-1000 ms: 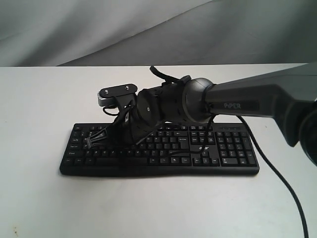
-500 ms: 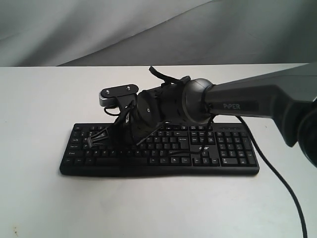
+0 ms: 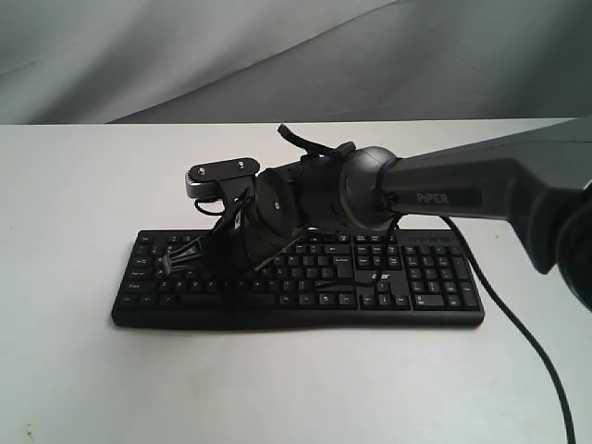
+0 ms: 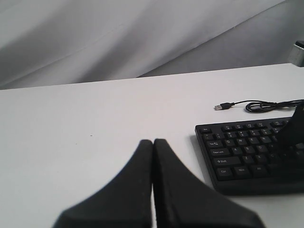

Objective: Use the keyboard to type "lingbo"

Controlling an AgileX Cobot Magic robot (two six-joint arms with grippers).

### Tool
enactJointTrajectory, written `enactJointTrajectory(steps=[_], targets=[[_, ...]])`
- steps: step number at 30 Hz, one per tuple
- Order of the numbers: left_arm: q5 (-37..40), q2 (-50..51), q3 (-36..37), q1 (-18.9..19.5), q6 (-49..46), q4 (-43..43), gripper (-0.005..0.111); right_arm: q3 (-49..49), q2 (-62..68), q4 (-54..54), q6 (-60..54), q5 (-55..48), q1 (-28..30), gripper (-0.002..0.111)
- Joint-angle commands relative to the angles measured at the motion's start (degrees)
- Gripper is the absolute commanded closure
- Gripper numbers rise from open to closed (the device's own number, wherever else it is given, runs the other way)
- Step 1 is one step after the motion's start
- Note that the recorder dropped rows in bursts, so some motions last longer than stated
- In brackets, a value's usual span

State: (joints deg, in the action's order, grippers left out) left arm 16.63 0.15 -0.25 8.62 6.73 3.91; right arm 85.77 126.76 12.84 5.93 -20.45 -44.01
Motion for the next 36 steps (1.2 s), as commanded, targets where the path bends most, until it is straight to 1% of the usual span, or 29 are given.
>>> enactJointTrajectory(steps=[1,6,14,23,36], targets=[[-0.26,-0.15,0.25,0.11,0.23,-0.46,0.106,0.03,-3.55,-2.18,-0.06,-0.76,0.21,0.108],[-0.26,-0.15,0.25,0.11,0.23,-0.46,0.106,-0.33,-5.13,-3.6,0.09,-2.84,0.1,0.108],[-0.26,-0.15,0.25,0.11,0.23,-0.46,0.106,-8.26,-7.87,-3.01,2.1,2.87,0.1,0.108],[-0.26,-0.15,0.25,0.11,0.23,-0.46,0.106,-8.38,-7.73,-3.12,1.43,2.86,-1.58,0.108],[-0.26,-0.15,0.25,0.11,0.23,-0.46,0.106,-8.38,-6.35,-2.84,1.67,2.36,-1.58,0.108]])
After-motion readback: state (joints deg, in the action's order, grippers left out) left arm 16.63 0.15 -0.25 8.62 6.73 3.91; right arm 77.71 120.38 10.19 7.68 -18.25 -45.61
